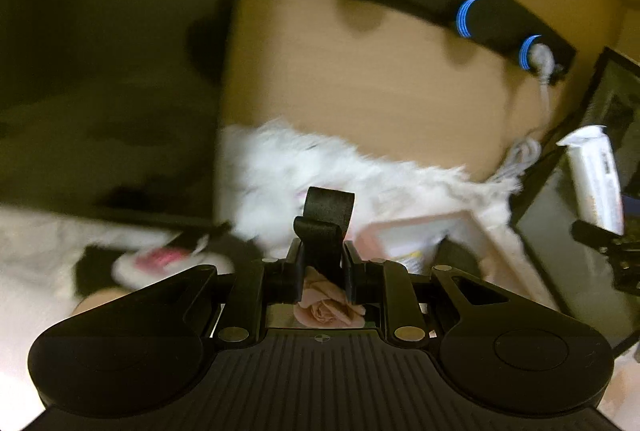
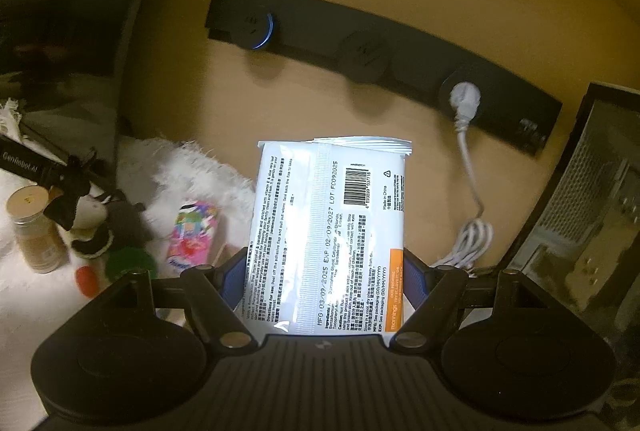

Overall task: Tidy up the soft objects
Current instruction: 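Carry the packet and pink item into the pink box and open both tools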

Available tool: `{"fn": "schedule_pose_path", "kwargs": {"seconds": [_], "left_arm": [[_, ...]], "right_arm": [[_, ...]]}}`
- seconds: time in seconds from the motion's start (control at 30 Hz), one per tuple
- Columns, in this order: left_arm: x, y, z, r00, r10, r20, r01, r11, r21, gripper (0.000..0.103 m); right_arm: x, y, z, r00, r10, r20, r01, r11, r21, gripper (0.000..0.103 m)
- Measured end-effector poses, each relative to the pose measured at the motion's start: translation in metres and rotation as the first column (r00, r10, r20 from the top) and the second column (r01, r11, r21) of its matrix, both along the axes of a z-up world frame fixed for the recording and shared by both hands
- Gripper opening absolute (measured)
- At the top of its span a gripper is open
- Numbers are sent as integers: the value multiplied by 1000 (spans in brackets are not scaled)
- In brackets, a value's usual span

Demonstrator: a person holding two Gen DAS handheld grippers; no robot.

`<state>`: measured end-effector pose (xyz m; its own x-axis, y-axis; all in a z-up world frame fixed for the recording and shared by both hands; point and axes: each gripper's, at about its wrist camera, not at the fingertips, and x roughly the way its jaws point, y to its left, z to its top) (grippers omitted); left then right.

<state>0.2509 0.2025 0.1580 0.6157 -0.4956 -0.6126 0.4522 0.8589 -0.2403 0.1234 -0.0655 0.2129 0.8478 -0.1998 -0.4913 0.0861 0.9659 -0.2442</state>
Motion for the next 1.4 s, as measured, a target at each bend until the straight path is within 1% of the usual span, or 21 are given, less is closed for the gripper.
{"fn": "schedule_pose_path", "kwargs": {"seconds": [0.13, 0.2, 0.3, 0.37, 0.43, 0.47, 0.53, 0.6, 0.63, 0.77, 0.87, 0.93, 0.97, 1.0, 1.1, 1.13, 1.17, 1.23, 1.33, 1.37, 1.4], "left_arm": [[9, -32, 20, 996, -91, 6, 92, 995, -39, 22], [13, -51, 29, 990, -141, 7, 141, 988, -62, 22], [16, -82, 33, 977, -211, 13, 212, 975, -65, 23], [17, -104, 31, 967, -253, 2, 253, 963, -93, 24], [21, -123, 26, 960, -278, -23, 272, 952, -139, 25], [25, -134, 21, 957, -287, -53, 276, 948, -156, 26], [29, -149, 11, 956, -281, -87, 267, 953, -141, 27], [28, -158, 2, 965, -250, -77, 240, 964, -118, 27], [29, -158, -1, 968, -237, -85, 226, 966, -124, 27], [33, -146, -5, 958, -241, -154, 208, 957, -202, 27], [35, -149, -8, 946, -264, -187, 238, 959, -152, 27], [35, -160, -17, 925, -304, -230, 285, 952, -113, 27], [35, -162, -22, 918, -315, -242, 292, 948, -126, 27], [36, -161, -26, 922, -301, -245, 270, 951, -152, 27], [42, -150, -31, 960, -166, -225, 119, 971, -208, 27], [45, -146, -32, 968, -122, -217, 71, 971, -229, 27], [48, -142, -32, 970, -107, -220, 50, 967, -249, 27], [50, -138, -30, 969, -118, -216, 57, 962, -268, 27], [40, -131, -23, 978, -113, -178, 72, 973, -220, 27], [35, -126, -20, 980, -108, -170, 71, 976, -207, 27], [30, -117, -18, 982, -100, -160, 66, 977, -202, 27]], "right_arm": [[4, -16, 21, 1000, -3, 12, 3, 1000, 2, 75], [6, -29, 33, 999, -29, 27, 29, 999, 16, 75], [5, -48, 43, 997, -70, 30, 68, 996, 56, 75], [1, -59, 44, 995, -96, 24, 94, 993, 74, 75], [-4, -70, 44, 992, -129, 17, 126, 988, 91, 75], [-8, -75, 43, 990, -141, 12, 139, 985, 101, 75], [-15, -85, 41, 987, -160, 0, 159, 979, 130, 75], [-20, -94, 38, 985, -171, -13, 172, 974, 147, 75], [-20, -98, 36, 985, -174, -20, 175, 973, 153, 75], [-9, -111, 22, 982, -174, -76, 187, 957, 223, 75], [11, -112, 7, 982, -137, -133, 171, 939, 297, 75], [26, -110, -5, 979, -112, -167, 163, 930, 330, 75], [32, -109, -10, 978, -100, -181, 158, 927, 341, 75], [38, -107, -17, 977, -88, -192, 152, 924, 350, 75], [50, -102, -42, 969, -72, -236, 156, 921, 356, 75], [54, -100, -52, 966, -67, -251, 156, 922, 355, 75], [58, -98, -63, 964, -59, -260, 153, 921, 357, 75], [65, -96, -84, 964, -40, -263, 140, 917, 373, 76], [76, -91, -113, 947, -57, -316, 165, 930, 329, 78], [73, -91, -116, 947, -64, -316, 171, 931, 323, 78], [66, -93, -117, 954, -53, -295, 157, 926, 343, 82]]}}
